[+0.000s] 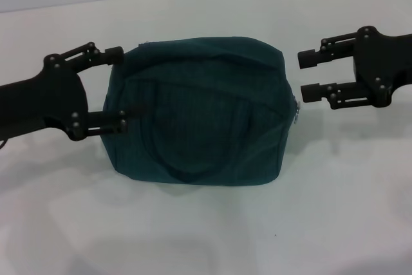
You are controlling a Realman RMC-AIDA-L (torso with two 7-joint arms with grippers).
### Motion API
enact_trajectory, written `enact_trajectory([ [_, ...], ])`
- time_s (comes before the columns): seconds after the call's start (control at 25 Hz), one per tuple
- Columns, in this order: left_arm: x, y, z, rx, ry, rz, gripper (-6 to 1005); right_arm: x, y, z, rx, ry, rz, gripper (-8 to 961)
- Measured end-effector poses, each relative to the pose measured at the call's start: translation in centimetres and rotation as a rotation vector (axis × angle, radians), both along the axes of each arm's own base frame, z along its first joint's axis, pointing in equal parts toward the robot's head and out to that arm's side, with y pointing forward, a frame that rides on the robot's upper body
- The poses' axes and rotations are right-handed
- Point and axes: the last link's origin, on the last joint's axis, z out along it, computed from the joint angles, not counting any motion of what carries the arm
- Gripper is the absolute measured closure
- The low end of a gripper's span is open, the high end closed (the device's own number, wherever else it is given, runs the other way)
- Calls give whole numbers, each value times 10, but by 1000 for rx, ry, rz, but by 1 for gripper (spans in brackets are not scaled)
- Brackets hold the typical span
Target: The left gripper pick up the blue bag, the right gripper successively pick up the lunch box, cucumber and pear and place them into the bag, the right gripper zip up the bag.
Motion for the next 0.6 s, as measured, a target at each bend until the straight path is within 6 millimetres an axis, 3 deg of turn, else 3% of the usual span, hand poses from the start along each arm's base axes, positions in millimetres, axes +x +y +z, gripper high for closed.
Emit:
enact_trajectory([
  [0.6,-1,9,5,38,20,35,111,-2,2,6,26,-25,-3,394],
])
